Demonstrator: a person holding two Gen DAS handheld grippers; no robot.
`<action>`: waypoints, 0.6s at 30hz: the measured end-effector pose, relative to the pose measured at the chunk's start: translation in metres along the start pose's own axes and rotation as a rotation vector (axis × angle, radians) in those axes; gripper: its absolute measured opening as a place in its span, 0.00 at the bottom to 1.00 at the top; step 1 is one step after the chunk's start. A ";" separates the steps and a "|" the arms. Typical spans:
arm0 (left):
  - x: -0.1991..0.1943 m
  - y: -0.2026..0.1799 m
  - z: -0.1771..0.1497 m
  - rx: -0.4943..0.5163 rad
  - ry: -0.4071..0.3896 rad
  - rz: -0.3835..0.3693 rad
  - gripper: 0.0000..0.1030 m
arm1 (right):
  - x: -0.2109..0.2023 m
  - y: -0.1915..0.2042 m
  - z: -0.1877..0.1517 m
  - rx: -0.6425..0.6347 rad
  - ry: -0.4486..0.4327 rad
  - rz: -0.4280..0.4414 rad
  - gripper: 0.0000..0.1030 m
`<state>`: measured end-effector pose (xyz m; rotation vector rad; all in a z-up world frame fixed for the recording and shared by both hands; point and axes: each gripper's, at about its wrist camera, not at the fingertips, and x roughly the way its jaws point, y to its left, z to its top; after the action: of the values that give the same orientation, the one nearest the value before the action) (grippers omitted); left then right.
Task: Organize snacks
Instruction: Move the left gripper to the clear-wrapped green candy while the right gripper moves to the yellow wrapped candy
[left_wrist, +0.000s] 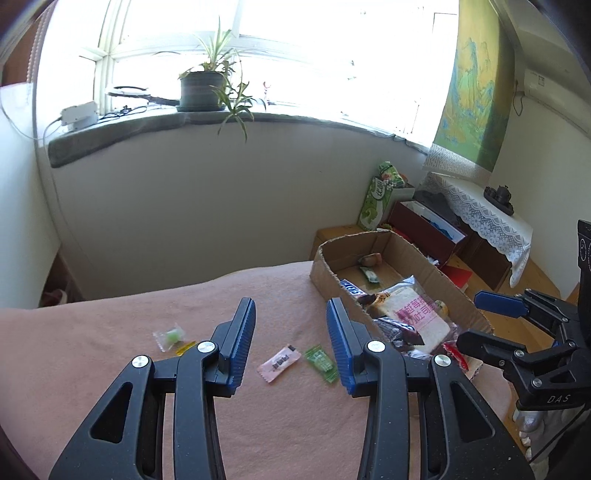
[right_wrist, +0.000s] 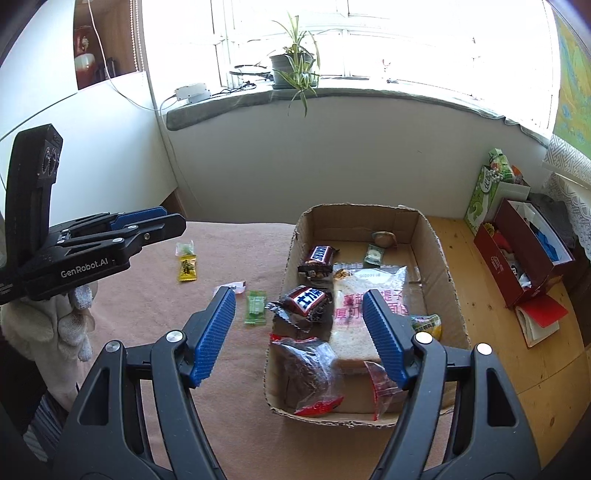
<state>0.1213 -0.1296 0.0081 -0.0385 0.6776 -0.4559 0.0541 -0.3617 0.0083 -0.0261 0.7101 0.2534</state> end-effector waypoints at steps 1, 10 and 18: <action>-0.001 0.009 -0.001 -0.014 0.001 0.008 0.37 | 0.002 0.006 0.000 -0.004 0.000 0.012 0.72; -0.007 0.083 -0.022 -0.113 0.022 0.070 0.37 | 0.035 0.068 -0.009 -0.031 0.036 0.121 0.72; 0.004 0.133 -0.025 -0.219 0.060 0.070 0.37 | 0.087 0.122 0.003 -0.074 0.087 0.161 0.72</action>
<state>0.1611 -0.0087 -0.0372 -0.2079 0.7829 -0.3156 0.0904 -0.2242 -0.0384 -0.0505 0.7902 0.4350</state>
